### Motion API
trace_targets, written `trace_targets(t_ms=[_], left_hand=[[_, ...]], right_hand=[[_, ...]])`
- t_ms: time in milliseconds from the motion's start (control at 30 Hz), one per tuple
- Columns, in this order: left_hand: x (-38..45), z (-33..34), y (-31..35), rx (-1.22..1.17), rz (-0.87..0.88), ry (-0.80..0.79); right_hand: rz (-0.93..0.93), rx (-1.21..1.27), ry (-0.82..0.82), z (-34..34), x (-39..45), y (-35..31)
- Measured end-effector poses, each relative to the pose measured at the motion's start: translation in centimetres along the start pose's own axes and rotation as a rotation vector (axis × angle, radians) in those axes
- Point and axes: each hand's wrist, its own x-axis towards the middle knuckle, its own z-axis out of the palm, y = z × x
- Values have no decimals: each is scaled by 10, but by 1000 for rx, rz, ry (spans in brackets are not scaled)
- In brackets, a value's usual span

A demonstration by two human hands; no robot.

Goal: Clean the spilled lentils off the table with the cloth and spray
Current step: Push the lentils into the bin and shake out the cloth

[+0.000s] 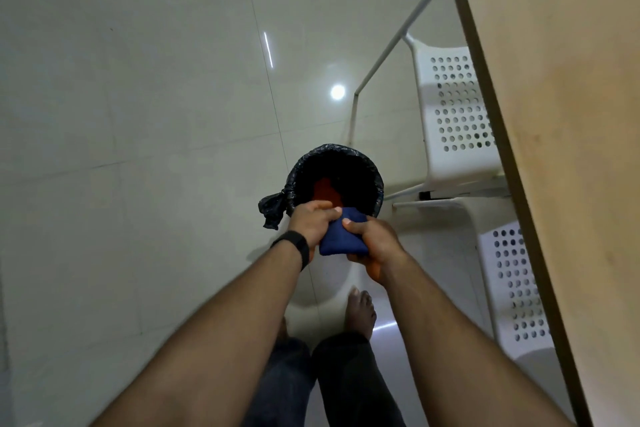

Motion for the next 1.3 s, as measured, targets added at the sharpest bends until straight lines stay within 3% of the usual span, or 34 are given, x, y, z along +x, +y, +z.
trace_targets(t_ms=[133,267,400,500,700,967,1133,1300], left_hand=[[20,6,7,-108,-96,233],[8,22,7,-127,-147,42],[2,25,6,-136,-147,141],[-13,19,19,-189,-163,181],[-90,-5,70,-61,-96,-72],[-233,-59,195,96,274,-229],[-295,-79,267,432,475,-350],[-305,-76,342,656,615,-383]], right_hand=[[-53,92,-82,-16,3,10],[-148,129,56,-30,9,12],[-241,51,84,-28,1,6],[-261,141,98,-28,-15,-9],[-244,193,38,-16,-86,-57],[-332,191,-83,32,-243,-155],[-385,171,-92,52,-303,-202],[-430,282,-117,64,-321,-256]])
